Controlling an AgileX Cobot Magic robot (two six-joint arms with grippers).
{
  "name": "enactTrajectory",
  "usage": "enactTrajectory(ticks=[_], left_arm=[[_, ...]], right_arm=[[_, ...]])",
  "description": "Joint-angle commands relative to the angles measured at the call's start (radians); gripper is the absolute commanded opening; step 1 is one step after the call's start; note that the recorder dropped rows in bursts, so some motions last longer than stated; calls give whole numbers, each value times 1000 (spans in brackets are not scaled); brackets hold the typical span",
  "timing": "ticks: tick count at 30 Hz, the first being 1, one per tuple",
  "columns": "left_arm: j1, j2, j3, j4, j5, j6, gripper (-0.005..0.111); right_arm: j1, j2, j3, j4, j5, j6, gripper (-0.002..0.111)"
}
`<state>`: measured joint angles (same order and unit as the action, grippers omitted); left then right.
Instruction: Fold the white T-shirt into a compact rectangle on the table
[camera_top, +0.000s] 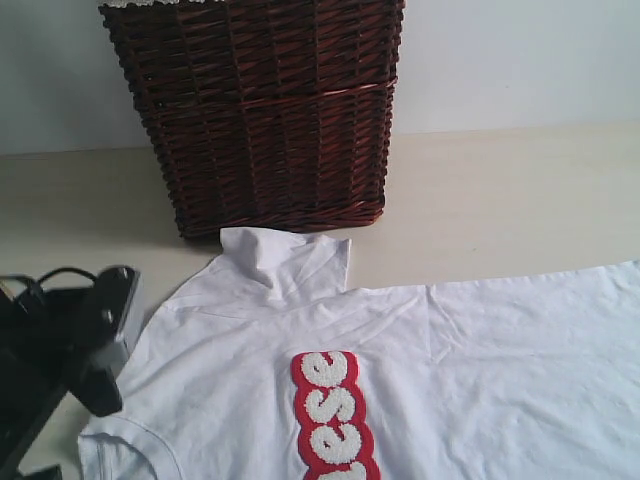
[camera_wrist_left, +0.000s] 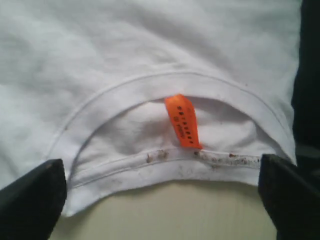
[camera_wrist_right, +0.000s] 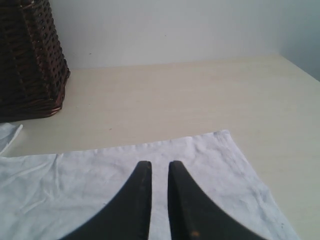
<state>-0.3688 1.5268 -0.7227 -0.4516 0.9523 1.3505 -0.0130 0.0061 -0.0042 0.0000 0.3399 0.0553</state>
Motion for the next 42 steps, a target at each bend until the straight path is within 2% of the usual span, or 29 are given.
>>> enactTrajectory(ticks=[1, 4, 6, 10, 17, 29, 35, 38, 42], left_arm=[[-138, 1, 82, 96, -158, -53, 104], [-202, 1, 120, 99, -230, -94, 104], [-216, 5, 144, 97, -284, -99, 104], [-218, 38, 173, 88, -397, -99, 104], [-218, 92, 175, 42, -435, -95, 104], [-218, 122, 175, 20, -429, -12, 104], [-218, 53, 175, 106, -425, -103, 104], [-218, 0, 175, 112, -386, -135, 104], [-218, -37, 175, 72, -251, -144, 104]], right_arm=[[2, -6, 4, -6, -8, 0, 13], [2, -6, 4, -6, -8, 0, 13], [2, -6, 4, -6, -8, 0, 13], [2, -6, 4, -6, -8, 0, 13], [2, -6, 4, -6, -8, 0, 13], [2, -6, 4, -6, -8, 0, 13], [2, -6, 4, -6, -8, 0, 13], [2, -6, 4, -6, -8, 0, 13], [2, -6, 4, -6, -8, 0, 13]])
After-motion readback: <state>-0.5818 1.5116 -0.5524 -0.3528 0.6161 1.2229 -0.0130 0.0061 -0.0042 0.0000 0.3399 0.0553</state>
